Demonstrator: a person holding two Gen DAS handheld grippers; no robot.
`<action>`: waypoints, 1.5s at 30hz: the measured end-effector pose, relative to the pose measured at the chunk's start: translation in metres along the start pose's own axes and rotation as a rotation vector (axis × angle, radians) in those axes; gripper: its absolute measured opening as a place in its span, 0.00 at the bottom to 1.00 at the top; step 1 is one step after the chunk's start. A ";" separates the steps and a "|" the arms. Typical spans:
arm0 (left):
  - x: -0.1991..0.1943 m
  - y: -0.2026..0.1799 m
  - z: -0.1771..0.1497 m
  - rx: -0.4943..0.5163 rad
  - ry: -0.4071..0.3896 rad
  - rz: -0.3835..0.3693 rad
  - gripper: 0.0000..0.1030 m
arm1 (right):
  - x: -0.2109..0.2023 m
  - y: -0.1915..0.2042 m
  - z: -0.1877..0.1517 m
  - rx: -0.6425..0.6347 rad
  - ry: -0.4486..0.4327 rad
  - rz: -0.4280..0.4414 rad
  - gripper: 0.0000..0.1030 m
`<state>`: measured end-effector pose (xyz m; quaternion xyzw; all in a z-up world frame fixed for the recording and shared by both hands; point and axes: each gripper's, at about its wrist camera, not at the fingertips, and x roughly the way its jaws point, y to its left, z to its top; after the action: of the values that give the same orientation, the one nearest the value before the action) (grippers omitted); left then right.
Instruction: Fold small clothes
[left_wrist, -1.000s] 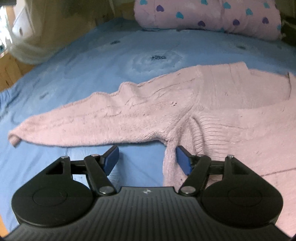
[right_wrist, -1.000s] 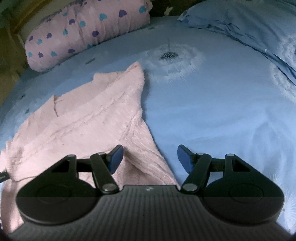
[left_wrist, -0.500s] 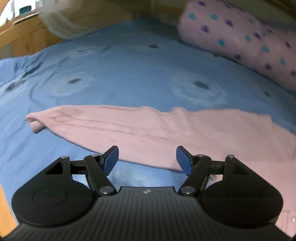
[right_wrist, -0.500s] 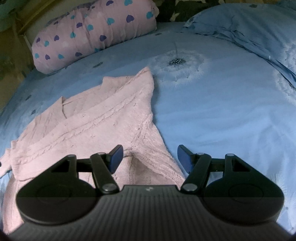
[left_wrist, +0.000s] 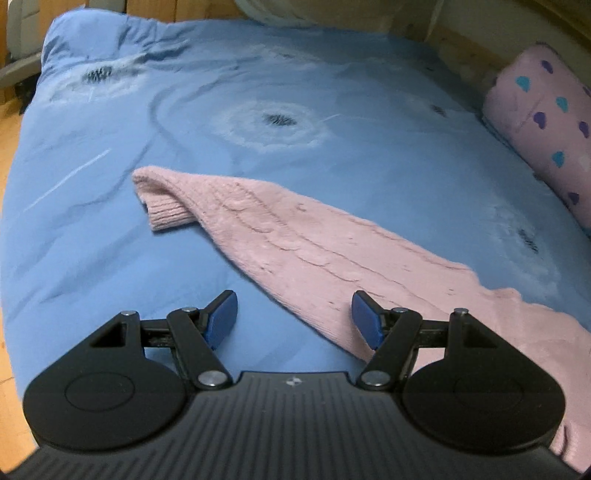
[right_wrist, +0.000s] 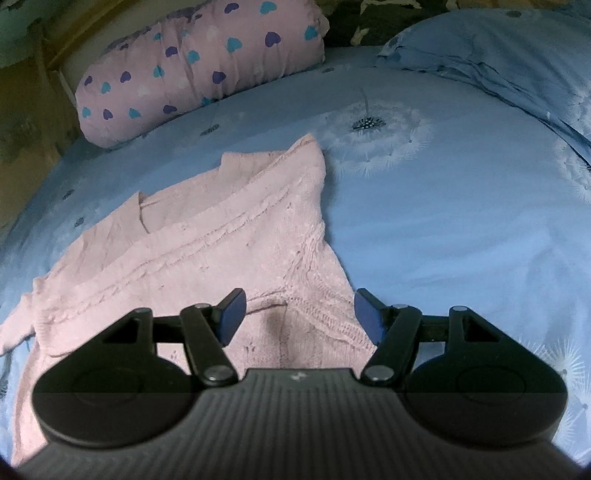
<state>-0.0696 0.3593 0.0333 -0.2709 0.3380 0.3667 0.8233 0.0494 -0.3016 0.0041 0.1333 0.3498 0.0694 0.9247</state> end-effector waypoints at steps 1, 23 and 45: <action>0.003 0.002 0.000 0.000 -0.006 -0.005 0.71 | 0.000 0.001 0.000 -0.001 0.000 -0.002 0.65; -0.008 0.000 0.046 0.030 -0.208 -0.146 0.14 | 0.003 0.006 -0.003 -0.021 -0.011 -0.013 0.66; -0.206 -0.195 0.004 0.241 -0.353 -0.784 0.14 | -0.013 -0.003 0.005 0.060 -0.067 0.060 0.66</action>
<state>-0.0181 0.1615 0.2299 -0.2139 0.1042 0.0255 0.9710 0.0429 -0.3086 0.0152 0.1734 0.3165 0.0822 0.9290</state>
